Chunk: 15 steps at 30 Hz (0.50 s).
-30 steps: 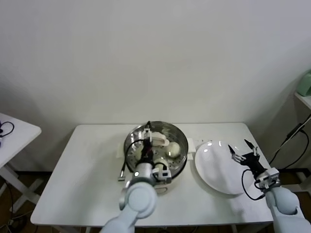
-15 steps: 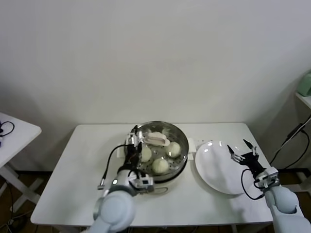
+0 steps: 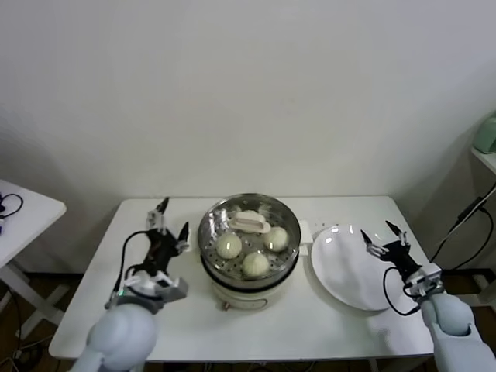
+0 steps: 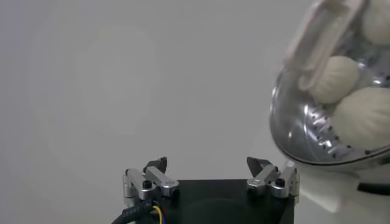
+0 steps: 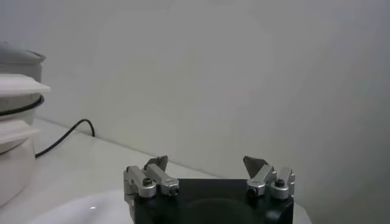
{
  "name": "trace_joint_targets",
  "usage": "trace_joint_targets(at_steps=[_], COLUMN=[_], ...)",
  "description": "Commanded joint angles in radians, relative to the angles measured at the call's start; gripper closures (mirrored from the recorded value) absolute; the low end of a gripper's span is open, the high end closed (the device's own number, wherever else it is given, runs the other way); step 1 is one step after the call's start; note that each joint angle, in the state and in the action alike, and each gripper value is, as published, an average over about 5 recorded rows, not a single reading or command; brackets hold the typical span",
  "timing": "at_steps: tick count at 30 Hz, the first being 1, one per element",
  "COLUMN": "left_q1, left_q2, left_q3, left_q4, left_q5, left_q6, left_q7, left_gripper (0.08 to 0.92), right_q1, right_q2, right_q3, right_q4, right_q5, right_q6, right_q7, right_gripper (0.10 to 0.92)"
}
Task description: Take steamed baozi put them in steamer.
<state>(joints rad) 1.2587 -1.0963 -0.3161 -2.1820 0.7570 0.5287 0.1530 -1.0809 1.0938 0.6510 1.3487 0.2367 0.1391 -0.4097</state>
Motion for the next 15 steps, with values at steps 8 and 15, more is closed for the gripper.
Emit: trace_joint_targets(at_steps=[8,15], left_q1=[0.141,0.169], left_q2=[-0.095,-0.195], left_q3=[-0.371,-0.383], left_q4=[0.172,0.209], left_q5=[-1.038,-0.998], left_q6=[-0.375,-0.444], left_q7=[-0.284,-0.285], left_gripper=[0.177,0.177], right_q1=[0.024,0.016], right_q2=[-0.002,0.007], right_q3=[-0.040,-0.075], right_q4=[0.005,0.051], right_q5=[0.014,0.020], right_q6=[0.001,-0.019], right_q7=[0.032,0.095], right_gripper=[0.203,0.203])
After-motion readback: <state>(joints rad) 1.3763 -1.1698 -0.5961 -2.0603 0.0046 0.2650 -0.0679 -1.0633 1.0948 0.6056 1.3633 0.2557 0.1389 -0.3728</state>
